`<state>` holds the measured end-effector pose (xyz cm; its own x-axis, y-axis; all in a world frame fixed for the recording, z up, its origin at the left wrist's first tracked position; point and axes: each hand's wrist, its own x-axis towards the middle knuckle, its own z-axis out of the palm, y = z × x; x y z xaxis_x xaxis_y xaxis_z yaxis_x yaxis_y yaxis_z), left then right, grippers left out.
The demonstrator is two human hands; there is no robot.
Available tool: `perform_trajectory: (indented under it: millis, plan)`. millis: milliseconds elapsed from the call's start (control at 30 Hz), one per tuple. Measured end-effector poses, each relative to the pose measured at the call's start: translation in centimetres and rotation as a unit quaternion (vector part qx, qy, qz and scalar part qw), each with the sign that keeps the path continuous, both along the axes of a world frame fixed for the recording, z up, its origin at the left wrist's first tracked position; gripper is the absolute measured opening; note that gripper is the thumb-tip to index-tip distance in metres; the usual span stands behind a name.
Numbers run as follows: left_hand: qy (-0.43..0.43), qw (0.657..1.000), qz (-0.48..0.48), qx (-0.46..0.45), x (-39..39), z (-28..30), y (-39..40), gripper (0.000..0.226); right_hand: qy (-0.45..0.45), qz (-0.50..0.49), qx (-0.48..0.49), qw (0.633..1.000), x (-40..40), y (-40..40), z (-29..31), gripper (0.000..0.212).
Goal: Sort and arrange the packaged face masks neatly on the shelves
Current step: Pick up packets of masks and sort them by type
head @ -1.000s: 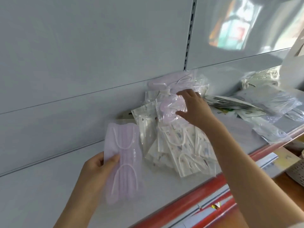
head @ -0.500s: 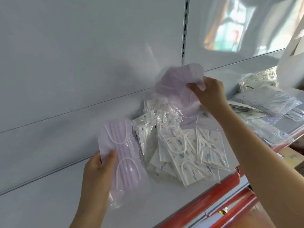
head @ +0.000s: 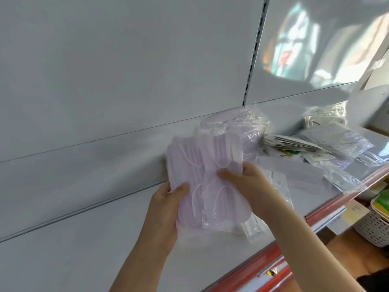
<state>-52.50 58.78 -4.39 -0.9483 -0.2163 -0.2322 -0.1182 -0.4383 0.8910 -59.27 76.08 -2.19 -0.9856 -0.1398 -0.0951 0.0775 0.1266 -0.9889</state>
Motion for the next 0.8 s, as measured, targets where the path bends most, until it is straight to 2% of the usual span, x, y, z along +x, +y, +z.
perform_trajectory:
  millis: [67, 133, 267, 333, 400, 433, 500, 533, 567, 667, 700, 800]
  plan:
    - [-0.018, 1.0, 0.021, -0.012, 0.2, -0.6, -0.4, 0.029, 0.003, -0.039, -0.028, 0.999, 0.1, 0.0, -0.8, 0.013]
    - [-0.024, 0.999, 0.038, -0.007, 0.2, -0.7, -0.4, 0.027, 0.026, -0.055, -0.014, 0.998, 0.2, -0.7, -1.5, 0.019]
    - [0.0, 1.0, -0.004, 0.021, -0.1, -0.3, 1.0, 0.039, 0.137, -0.003, 0.134, 0.982, 0.3, -3.0, -2.8, 0.022]
    - [-0.014, 1.0, 0.02, -0.013, -0.6, -0.5, 1.8, 0.039, 0.148, 0.039, 0.089, 0.984, -0.8, -3.1, -2.4, 0.012]
    - [-0.043, 0.996, 0.071, -0.026, -1.2, -0.8, 2.1, 0.032, 0.22, 0.026, 0.088, 0.971, -3.8, -1.4, -1.6, 0.011]
    - [-0.055, 0.994, 0.094, -0.029, -1.5, -1.1, 2.1, 0.028, 0.285, 0.001, 0.142, 0.948, -6.2, 0.1, -1.0, 0.017]
    - [-0.067, 0.988, 0.131, -0.039, -2.0, -1.3, 2.1, 0.021, 0.408, -0.037, 0.321, 0.854, -11.5, 3.2, 0.2, 0.041]
    - [-0.069, 0.986, 0.146, -0.043, -2.1, -1.4, 2.3, 0.02, 0.431, -0.038, 0.4, 0.808, -14.0, 4.6, 0.6, 0.054]
    - [-0.07, 0.984, 0.158, -0.047, -2.3, -1.5, 2.5, 0.02, 0.429, -0.02, 0.45, 0.783, -16.1, 5.7, 0.7, 0.066]
    - [-0.079, 0.979, 0.176, -0.06, -2.8, -1.6, 3.5, 0.017, 0.411, 0.044, 0.524, 0.744, -19.5, 7.1, -0.8, 0.092]
    - [-0.081, 0.978, 0.179, -0.064, -3.0, -1.7, 3.8, 0.016, 0.419, 0.043, 0.544, 0.726, -20.0, 7.2, -1.5, 0.09]
    - [-0.087, 0.975, 0.192, -0.072, -3.3, -1.8, 4.7, 0.017, 0.443, 0.028, 0.581, 0.682, -21.0, 7.5, -3.0, 0.056]
